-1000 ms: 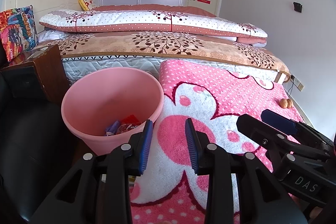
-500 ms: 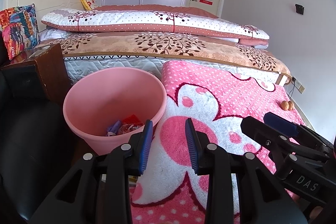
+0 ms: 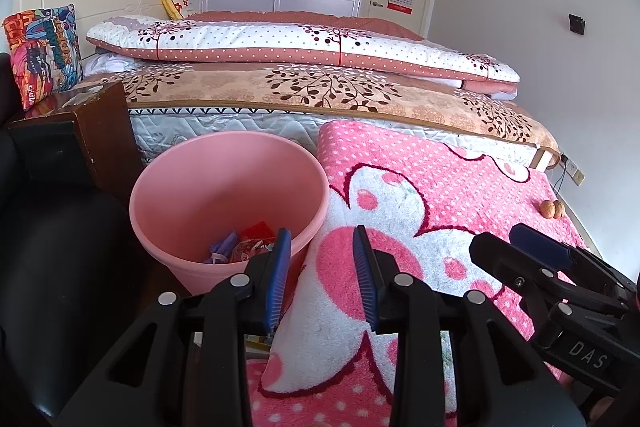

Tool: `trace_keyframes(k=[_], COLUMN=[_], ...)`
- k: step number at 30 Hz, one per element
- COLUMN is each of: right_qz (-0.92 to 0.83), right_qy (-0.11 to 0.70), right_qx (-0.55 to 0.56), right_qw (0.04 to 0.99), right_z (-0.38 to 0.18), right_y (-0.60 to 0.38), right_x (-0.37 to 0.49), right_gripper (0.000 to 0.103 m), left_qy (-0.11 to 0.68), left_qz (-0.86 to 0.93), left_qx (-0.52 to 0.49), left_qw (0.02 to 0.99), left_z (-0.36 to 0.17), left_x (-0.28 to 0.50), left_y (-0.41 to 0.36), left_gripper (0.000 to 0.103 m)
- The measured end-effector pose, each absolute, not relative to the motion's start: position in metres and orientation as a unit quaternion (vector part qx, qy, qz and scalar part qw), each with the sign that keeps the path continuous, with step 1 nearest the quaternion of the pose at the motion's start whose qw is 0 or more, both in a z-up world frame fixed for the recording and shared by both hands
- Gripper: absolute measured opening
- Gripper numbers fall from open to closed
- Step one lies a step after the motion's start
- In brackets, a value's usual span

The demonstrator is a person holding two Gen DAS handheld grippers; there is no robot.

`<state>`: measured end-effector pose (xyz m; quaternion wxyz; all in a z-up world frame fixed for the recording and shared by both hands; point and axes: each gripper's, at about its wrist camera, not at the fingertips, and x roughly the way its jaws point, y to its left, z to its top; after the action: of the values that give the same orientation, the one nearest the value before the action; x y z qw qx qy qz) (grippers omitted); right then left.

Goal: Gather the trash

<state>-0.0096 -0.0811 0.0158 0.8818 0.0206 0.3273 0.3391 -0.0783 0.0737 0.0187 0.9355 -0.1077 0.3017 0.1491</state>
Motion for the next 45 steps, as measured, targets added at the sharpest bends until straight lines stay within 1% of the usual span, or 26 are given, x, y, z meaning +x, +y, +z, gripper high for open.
trace_keyframes(k=[45], right_qz=[0.329], right_qy=[0.33], right_qx=[0.026], right_qw=[0.884], right_z=[0.0151], right_y=[-0.0851], right_x=[-0.0088], right_gripper=[0.064], left_qy=[0.297], left_qz=[0.142], left_qx=[-0.096], left_qw=[0.939], left_z=[0.0213], left_x=[-0.0811], left_y=[0.0693], left_gripper=[0.033])
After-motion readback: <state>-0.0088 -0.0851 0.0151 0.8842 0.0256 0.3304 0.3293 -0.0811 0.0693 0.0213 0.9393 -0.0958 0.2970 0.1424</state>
